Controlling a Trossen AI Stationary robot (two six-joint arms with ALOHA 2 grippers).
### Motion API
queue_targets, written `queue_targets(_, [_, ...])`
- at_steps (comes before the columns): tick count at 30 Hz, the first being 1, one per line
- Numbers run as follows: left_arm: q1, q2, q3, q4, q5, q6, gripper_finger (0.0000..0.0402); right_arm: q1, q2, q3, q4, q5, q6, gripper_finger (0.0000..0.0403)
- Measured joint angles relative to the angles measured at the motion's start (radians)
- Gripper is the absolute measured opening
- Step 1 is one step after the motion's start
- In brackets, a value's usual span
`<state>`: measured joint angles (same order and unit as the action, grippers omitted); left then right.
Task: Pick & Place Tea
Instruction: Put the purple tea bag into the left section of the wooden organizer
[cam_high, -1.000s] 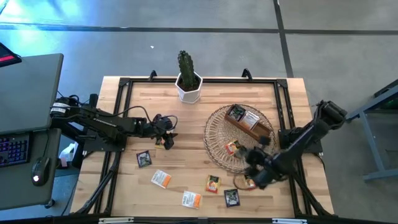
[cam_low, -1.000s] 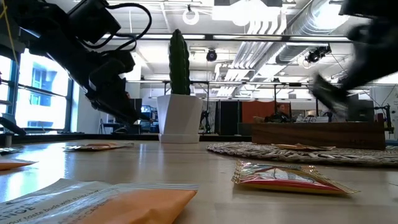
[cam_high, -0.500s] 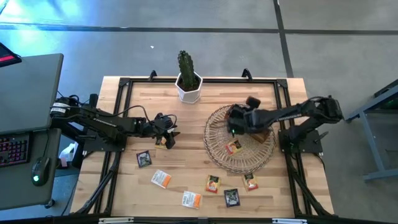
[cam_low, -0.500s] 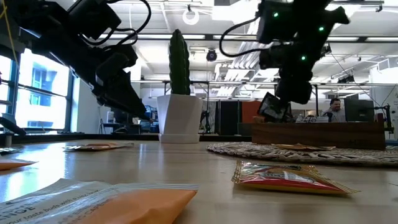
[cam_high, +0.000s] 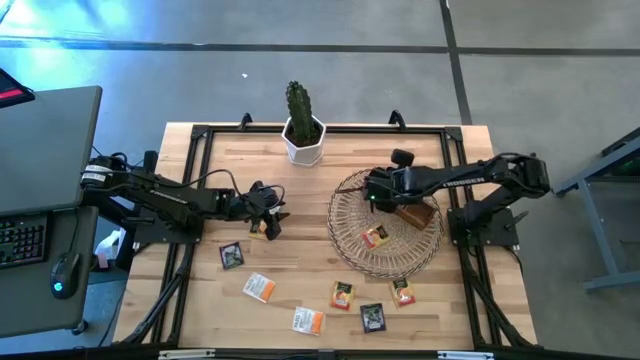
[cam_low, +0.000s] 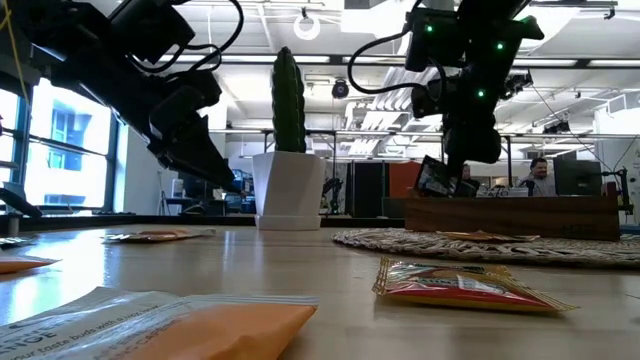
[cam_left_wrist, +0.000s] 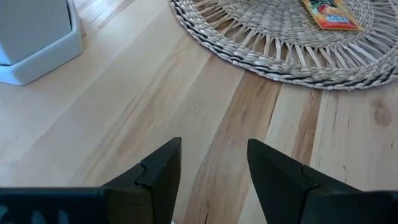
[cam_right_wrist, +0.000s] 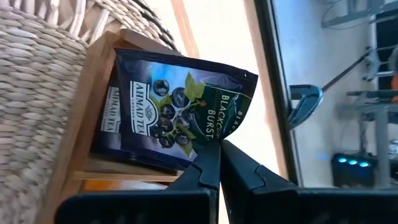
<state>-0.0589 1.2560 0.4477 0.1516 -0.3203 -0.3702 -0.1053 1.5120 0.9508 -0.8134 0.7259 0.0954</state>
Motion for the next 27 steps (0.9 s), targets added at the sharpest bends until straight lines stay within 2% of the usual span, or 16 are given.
queue_targets(5, [0.0,0.0,0.0,0.0,0.0,0.0,0.0182,-0.004,0.0,0.0,0.007,-0.026,-0.018,0.0017])
queue_targets(17, [0.0,0.0,0.0,0.001,0.0,0.0,0.0182,-0.006,0.0,0.0,-0.052,-0.034,0.072,0.0104])
queue_targets(27, [0.0,0.0,0.0,0.004,0.001,0.003,0.0182,-0.005,0.0,0.0,-0.166,-0.1,0.18,0.01])
